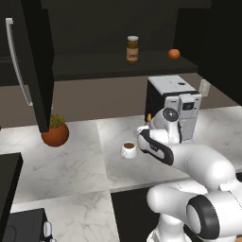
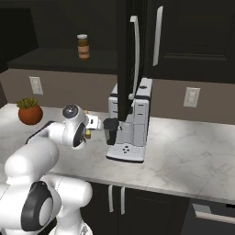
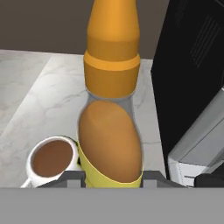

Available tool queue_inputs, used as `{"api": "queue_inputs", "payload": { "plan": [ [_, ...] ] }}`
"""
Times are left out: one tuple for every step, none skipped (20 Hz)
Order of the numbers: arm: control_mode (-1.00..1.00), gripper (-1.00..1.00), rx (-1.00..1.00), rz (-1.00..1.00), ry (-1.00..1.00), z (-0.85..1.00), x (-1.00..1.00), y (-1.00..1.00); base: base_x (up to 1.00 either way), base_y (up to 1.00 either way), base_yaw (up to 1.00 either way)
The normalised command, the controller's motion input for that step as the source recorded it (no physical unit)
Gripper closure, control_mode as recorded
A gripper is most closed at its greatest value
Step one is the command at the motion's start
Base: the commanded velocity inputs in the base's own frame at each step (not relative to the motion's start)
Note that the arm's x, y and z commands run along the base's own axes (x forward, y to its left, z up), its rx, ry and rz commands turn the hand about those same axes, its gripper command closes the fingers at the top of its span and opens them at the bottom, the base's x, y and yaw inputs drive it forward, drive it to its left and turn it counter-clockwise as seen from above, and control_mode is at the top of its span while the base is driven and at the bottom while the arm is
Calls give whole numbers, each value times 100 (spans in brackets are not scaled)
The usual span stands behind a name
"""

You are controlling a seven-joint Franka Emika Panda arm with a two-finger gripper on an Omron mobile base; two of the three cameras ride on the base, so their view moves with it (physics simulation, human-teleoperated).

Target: Pick the cinnamon and honey bottle from the cabinet and place them next to the mug.

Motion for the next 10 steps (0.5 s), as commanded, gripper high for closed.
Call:
{"api": "queue_inputs", "payload": {
  "plan": [
    [-100,100,-2,0,0,-11,0,0,0,0,0],
    [-100,100,-2,0,0,-14,0,0,0,0,0],
    [-100,100,-2,0,0,-14,0,0,0,0,0],
    [-100,100,-1,0,0,-8,0,2,0,0,0],
    [-100,100,-1,0,0,0,0,8,0,0,0],
    [-100,100,-1,0,0,0,0,9,0,0,0],
    [-100,100,-1,0,0,0,0,9,0,0,0],
    [-100,100,-1,0,0,-1,0,7,0,0,0],
    [-100,100,-1,0,0,-7,0,7,0,0,0],
    [-100,100,0,0,0,-16,0,7,0,0,0]
  ]
}}
